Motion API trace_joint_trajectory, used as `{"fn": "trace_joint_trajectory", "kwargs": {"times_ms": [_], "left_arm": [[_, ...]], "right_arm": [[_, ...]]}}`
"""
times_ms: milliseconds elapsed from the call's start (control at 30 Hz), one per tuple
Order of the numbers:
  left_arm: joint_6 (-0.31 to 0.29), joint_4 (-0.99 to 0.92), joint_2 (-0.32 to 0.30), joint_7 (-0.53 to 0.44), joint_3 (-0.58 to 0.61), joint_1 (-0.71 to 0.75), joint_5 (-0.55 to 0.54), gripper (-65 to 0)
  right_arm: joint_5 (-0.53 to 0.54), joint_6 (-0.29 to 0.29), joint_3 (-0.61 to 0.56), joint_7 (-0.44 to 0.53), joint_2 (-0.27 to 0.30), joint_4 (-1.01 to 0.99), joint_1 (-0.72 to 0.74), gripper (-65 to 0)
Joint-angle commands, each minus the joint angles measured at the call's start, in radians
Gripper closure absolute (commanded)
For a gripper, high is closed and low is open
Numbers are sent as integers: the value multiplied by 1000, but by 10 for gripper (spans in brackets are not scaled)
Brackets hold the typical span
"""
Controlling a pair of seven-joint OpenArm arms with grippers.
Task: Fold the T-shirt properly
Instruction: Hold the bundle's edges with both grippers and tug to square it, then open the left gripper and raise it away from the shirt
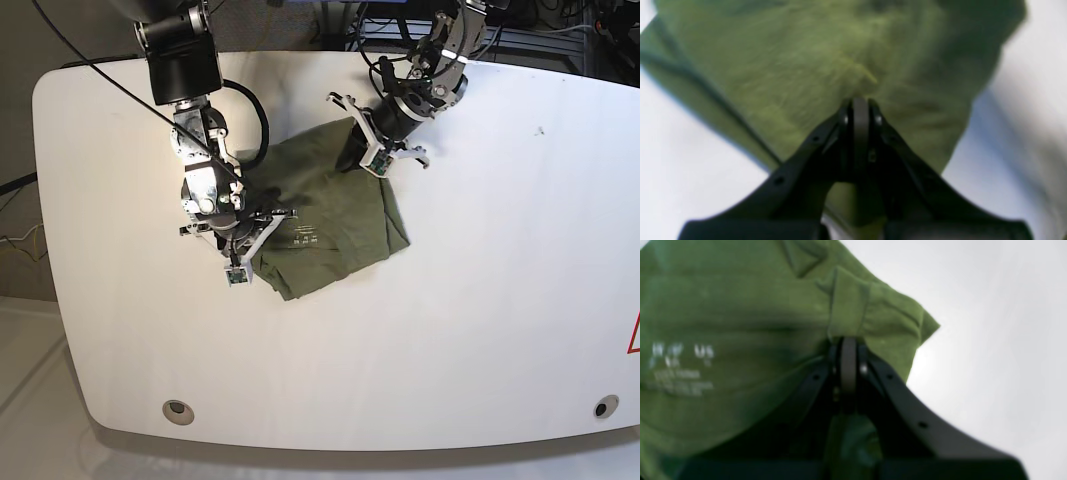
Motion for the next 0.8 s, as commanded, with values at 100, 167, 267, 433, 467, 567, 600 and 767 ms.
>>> {"fn": "trace_joint_trajectory", "kwargs": {"times_ms": [100,167,267,433,467,567,600,767], "left_arm": [[14,6,-8,11,-24,-4,9,0],[14,6,-9,11,-26,-8,10,0],[14,6,-9,11,-39,-20,10,0],[14,6,-40,11,-59,-26,10,0],[14,6,-42,11,-59,-27,9,0],[14,9,-57,11,-61,-41,9,0],[14,10,-62,11,-61,-46,9,0],[14,7,-75,11,-62,-47,9,0]], "right_arm": [[-7,-9,69,-242,12,27,-118,0],[-9,-9,89,-261,12,53,-135,0],[-6,-9,98,-278,12,86,-152,0],[-6,-9,101,-305,11,126,-193,0],[-6,-9,101,-305,11,129,-204,0],[-6,-9,101,-296,11,131,-219,0],[-6,-9,101,-291,11,131,-222,0],[-6,-7,101,-278,11,131,-218,0]]}}
